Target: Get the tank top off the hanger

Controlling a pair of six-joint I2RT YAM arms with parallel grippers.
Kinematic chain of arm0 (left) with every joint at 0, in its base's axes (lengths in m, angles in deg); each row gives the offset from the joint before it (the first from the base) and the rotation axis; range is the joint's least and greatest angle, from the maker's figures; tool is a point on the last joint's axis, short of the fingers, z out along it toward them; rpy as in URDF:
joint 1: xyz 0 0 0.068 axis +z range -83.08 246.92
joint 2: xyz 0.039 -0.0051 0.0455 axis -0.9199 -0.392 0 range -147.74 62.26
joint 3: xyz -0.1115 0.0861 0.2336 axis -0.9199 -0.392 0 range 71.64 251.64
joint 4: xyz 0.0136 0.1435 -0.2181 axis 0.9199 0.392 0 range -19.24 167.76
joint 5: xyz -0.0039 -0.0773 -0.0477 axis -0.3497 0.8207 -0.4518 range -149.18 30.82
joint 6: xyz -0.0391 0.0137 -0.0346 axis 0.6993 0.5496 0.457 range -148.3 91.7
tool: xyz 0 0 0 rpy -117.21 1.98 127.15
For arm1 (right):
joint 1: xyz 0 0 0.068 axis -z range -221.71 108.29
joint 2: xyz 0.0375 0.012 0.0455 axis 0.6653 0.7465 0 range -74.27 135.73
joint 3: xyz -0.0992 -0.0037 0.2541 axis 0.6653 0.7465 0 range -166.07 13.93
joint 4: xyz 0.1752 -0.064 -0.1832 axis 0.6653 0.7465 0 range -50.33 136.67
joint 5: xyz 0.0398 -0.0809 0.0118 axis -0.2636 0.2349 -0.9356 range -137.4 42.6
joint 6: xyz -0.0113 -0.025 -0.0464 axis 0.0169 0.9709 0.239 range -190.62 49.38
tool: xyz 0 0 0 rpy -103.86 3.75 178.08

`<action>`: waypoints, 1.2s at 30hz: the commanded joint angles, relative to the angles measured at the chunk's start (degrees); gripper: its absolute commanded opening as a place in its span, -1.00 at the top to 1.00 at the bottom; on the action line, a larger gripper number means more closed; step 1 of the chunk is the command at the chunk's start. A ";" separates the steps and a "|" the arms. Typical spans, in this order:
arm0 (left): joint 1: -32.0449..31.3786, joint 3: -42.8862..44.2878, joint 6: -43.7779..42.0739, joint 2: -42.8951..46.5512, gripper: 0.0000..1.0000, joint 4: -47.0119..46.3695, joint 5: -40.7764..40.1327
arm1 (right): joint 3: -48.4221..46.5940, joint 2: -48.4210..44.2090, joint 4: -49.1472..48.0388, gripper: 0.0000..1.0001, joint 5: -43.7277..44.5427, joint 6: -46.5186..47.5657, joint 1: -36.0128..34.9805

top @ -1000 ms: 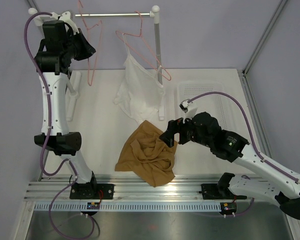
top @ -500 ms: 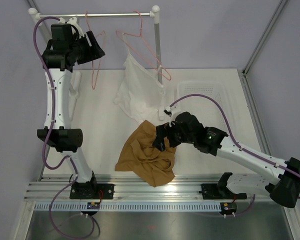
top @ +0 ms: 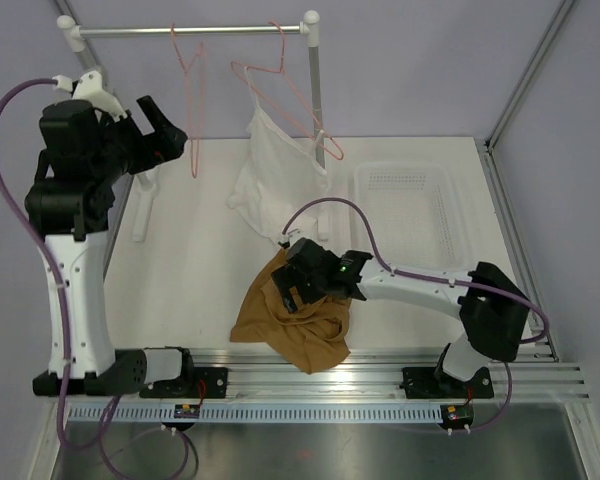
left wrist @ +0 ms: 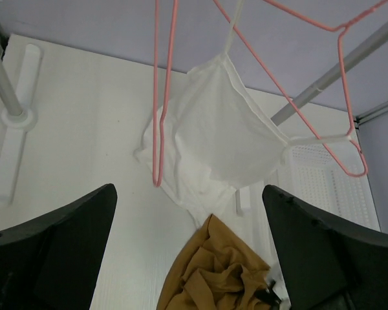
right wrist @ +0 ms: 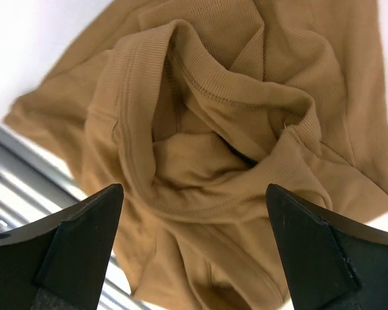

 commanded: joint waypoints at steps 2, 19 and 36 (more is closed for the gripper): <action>0.03 -11.25 0.34 13.25 -0.98 -5.84 -2.98 | -4.32 8.11 0.47 -0.99 5.75 2.02 -1.21; -0.14 -53.53 -0.72 42.19 -0.98 -18.14 1.60 | -5.81 9.65 1.96 1.00 8.21 3.78 -3.49; -0.14 -65.15 -2.56 40.43 -0.98 -19.99 -4.30 | -27.52 -14.01 24.98 1.00 34.93 11.42 2.28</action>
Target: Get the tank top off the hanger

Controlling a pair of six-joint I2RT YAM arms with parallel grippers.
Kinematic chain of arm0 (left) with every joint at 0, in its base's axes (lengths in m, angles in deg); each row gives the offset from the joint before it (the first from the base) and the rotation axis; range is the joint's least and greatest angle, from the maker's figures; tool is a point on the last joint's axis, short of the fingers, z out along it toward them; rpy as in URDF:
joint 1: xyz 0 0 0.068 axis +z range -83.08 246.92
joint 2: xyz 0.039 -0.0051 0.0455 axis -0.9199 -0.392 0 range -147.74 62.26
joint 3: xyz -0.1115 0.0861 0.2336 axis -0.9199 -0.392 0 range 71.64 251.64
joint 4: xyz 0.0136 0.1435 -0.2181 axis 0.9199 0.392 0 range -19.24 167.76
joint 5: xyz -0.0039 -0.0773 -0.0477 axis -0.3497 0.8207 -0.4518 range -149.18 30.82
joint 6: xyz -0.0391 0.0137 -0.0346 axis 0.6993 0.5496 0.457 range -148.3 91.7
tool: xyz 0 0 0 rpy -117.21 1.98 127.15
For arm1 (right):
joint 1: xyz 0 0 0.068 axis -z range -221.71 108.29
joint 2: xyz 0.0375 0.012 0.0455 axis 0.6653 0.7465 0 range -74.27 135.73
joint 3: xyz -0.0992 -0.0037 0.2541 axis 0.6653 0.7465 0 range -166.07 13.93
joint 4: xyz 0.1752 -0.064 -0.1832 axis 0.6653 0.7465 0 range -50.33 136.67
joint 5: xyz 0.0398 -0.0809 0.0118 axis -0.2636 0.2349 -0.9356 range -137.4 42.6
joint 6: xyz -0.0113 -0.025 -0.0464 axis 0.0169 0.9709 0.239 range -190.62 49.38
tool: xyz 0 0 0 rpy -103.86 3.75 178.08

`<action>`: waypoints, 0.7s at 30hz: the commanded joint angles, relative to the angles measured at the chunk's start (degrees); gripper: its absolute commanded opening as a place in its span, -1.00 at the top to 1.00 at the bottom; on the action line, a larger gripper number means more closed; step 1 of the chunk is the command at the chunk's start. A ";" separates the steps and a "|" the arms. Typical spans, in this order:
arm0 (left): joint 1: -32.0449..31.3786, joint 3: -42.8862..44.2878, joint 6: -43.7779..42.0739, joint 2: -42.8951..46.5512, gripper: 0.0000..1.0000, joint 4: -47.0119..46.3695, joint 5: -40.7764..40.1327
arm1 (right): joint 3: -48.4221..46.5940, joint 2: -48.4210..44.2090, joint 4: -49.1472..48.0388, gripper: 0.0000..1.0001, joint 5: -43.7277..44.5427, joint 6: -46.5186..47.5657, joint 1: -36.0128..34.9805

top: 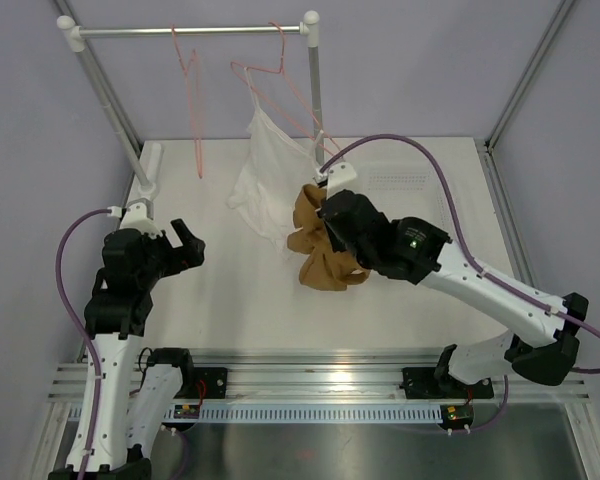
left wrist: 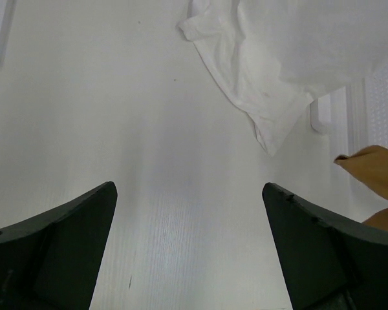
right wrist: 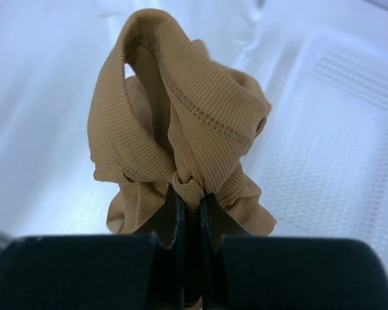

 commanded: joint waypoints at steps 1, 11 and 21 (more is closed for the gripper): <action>-0.14 0.25 -1.23 0.85 -0.98 -3.58 -1.10 | -5.29 -2.05 5.71 1.00 9.52 3.60 5.55; -0.14 0.33 -1.49 0.94 -0.98 -3.58 -1.46 | -5.14 0.84 -3.84 1.00 -3.21 10.36 30.43; -0.14 0.33 -1.49 1.02 -0.98 -3.66 -1.45 | -3.10 10.16 -6.85 -0.20 -6.39 9.32 38.79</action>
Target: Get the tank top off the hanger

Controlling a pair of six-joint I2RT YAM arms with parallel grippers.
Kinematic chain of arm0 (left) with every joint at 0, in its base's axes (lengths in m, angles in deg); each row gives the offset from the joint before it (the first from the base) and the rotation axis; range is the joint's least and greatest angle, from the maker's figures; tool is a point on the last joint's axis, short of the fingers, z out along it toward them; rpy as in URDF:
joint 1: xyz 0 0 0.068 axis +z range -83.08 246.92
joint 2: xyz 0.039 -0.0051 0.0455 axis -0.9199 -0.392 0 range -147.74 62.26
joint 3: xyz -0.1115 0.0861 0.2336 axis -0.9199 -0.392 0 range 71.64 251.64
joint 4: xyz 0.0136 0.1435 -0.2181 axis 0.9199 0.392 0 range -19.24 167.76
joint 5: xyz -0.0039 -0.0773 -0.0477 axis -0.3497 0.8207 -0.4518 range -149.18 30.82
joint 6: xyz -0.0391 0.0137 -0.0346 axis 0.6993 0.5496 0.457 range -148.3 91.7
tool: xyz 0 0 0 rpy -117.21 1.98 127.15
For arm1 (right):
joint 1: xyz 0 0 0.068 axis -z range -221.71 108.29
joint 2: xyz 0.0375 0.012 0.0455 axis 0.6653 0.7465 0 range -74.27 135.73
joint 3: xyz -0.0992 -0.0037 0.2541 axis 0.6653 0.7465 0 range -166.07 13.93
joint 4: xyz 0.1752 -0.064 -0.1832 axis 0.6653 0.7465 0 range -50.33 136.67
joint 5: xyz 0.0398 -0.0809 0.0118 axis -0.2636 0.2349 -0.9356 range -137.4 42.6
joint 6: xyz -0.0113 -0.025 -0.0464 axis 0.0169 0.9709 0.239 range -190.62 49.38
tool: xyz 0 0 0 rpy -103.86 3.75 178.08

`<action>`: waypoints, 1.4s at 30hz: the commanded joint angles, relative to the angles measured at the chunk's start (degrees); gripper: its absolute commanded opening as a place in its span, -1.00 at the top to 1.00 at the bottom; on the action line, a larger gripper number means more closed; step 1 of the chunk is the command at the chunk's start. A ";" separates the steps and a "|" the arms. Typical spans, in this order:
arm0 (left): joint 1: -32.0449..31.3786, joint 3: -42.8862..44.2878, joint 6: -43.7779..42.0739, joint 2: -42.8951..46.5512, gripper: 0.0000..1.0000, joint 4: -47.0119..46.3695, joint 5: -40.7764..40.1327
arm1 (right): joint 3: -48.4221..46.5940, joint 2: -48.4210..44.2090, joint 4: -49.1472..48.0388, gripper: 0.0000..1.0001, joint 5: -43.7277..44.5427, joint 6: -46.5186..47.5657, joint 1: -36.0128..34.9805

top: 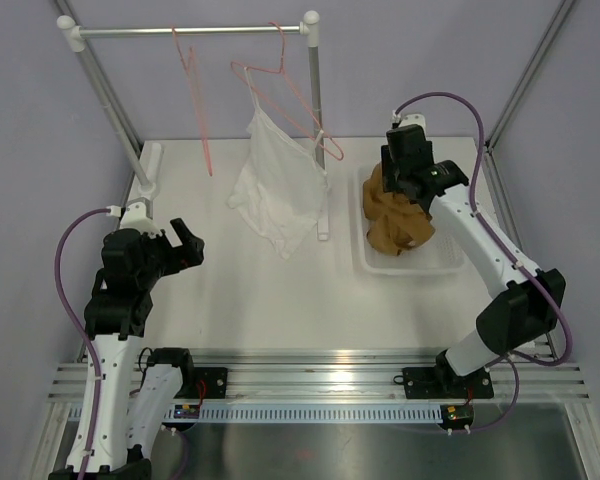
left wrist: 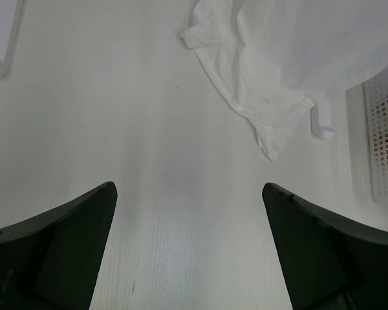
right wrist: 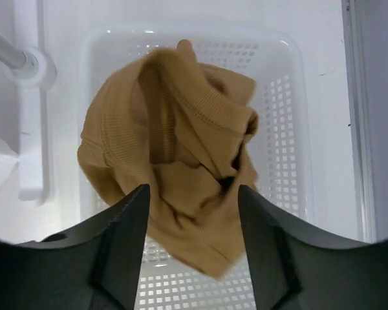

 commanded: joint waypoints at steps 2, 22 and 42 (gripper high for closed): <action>-0.14 0.86 -0.34 0.41 -0.98 -2.40 -1.69 | -0.94 0.79 -1.39 -0.44 -1.01 0.75 0.13; -3.39 22.04 -3.06 4.80 -0.98 19.92 -14.35 | 6.70 -38.05 20.32 -0.99 -5.57 -9.44 0.13; -11.13 15.37 -3.85 15.97 -0.98 19.49 -18.66 | 16.81 -55.29 24.99 -0.99 -4.97 -6.89 0.04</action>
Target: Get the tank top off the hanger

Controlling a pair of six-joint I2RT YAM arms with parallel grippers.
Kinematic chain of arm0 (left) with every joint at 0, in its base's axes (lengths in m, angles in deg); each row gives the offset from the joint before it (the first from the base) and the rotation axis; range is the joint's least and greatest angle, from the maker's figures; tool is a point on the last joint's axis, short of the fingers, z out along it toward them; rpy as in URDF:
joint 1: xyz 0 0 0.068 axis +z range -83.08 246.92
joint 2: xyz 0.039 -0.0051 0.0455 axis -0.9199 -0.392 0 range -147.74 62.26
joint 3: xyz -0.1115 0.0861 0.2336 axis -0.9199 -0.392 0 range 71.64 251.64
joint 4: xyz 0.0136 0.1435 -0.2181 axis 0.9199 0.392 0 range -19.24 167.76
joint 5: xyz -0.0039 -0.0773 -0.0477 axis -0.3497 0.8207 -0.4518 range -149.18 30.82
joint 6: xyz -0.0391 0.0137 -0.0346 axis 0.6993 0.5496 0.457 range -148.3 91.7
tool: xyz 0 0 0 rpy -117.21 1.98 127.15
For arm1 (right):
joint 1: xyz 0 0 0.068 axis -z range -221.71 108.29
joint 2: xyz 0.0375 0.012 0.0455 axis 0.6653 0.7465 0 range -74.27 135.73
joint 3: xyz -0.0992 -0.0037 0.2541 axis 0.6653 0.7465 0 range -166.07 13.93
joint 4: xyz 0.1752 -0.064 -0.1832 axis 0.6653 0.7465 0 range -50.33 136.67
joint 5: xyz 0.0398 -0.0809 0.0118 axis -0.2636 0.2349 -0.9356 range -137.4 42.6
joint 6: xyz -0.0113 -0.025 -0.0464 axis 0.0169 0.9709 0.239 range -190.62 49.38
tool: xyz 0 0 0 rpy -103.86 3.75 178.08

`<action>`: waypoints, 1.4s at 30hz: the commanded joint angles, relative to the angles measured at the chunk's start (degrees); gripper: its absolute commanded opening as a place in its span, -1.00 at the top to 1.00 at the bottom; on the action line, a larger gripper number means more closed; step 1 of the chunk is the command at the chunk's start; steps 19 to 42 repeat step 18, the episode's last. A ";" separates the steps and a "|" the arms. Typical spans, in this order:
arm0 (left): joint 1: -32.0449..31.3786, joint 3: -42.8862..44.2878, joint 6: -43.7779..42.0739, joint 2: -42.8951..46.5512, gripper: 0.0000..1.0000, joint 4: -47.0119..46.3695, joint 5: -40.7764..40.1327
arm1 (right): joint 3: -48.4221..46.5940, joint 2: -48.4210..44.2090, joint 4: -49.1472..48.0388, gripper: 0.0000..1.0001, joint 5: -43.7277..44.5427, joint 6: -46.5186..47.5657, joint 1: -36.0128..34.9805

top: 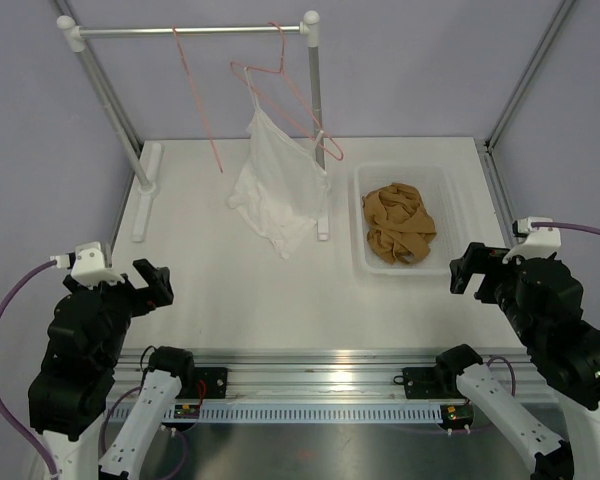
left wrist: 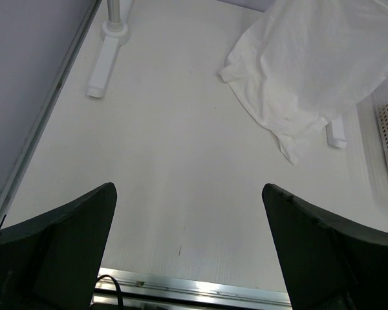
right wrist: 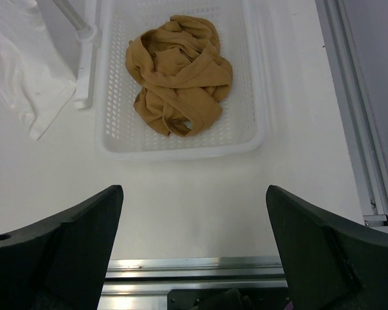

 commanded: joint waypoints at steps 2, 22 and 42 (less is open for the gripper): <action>-0.18 -1.31 -1.55 0.14 -0.98 -3.33 0.96 | 1.38 0.95 -1.57 -0.99 2.73 0.62 0.04; -0.27 -2.46 -2.43 -0.30 -0.98 -5.70 0.88 | 1.47 0.60 -2.98 -0.99 3.35 0.71 0.04; -0.27 -2.46 -2.43 -0.30 -0.98 -5.70 0.88 | 1.47 0.60 -2.98 -0.99 3.35 0.71 0.04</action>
